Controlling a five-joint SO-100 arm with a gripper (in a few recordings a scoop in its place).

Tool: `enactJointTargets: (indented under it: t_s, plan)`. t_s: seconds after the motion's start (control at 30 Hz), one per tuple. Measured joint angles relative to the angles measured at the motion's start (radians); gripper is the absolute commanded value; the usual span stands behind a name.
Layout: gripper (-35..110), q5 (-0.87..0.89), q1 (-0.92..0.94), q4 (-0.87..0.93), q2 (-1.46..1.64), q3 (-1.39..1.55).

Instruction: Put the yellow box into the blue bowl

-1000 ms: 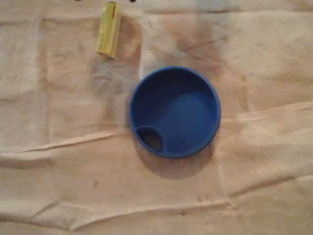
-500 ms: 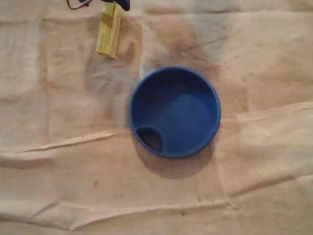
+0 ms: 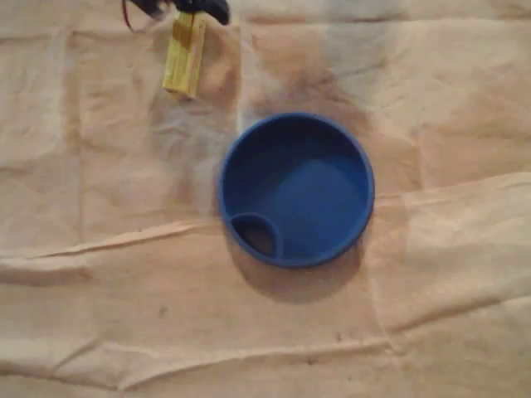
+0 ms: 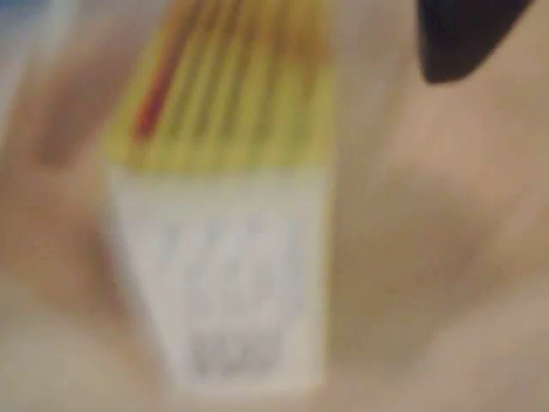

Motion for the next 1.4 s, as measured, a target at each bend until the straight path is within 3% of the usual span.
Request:
enactJointTargets:
  t_s: [0.83,1.2,1.4]
  plan:
    - [33,0.000,0.000,0.000,0.000,0.000]
    - [33,0.000,-0.002,-0.127,-0.092,-0.002]
    - [20,0.000,-0.002,-0.087,-0.092,-0.002]
